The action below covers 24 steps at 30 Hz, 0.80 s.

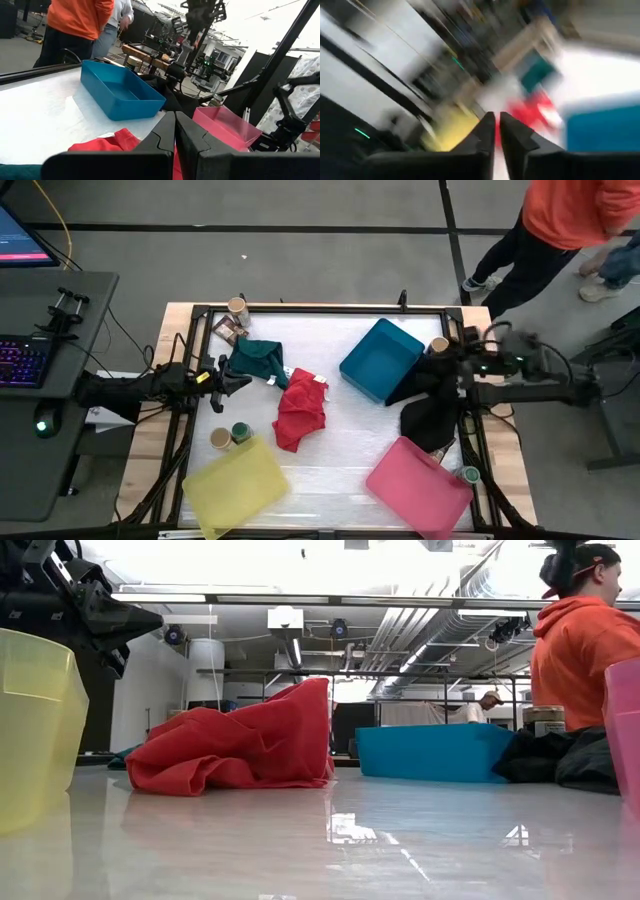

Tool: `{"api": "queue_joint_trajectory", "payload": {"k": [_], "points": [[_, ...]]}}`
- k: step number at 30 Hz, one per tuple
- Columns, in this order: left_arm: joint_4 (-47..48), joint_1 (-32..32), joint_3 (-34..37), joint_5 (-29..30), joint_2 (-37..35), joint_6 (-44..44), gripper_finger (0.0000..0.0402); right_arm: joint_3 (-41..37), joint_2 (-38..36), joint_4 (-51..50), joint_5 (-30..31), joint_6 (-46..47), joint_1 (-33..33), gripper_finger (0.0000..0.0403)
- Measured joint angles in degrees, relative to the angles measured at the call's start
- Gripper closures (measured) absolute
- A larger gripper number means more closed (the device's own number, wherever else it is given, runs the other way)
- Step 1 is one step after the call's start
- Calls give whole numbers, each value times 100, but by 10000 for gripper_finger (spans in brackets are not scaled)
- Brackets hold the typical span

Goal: Sort spices by type
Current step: Put the right green seasoning bottle into the blue bin

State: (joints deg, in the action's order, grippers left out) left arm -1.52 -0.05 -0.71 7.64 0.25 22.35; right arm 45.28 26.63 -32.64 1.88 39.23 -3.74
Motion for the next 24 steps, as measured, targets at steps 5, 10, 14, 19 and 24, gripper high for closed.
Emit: {"api": "queue_joint_trajectory", "payload": {"k": [5,10,14,19,24], "points": [[0,2,-2,0,0,0,401,1263,1340,-2854,-563,663,126,305],[0,2,-2,0,1,1,401,1760,2369,-5048,-2132,1362,515,247],[0,2,-2,0,2,0,401,1707,2774,-5768,-3061,1896,1099,225],[0,1,-2,0,0,0,401,1335,2812,-5383,-3537,3038,1945,212],[0,0,-1,0,0,1,401,882,2817,-5072,-3541,4252,2758,208]]}}
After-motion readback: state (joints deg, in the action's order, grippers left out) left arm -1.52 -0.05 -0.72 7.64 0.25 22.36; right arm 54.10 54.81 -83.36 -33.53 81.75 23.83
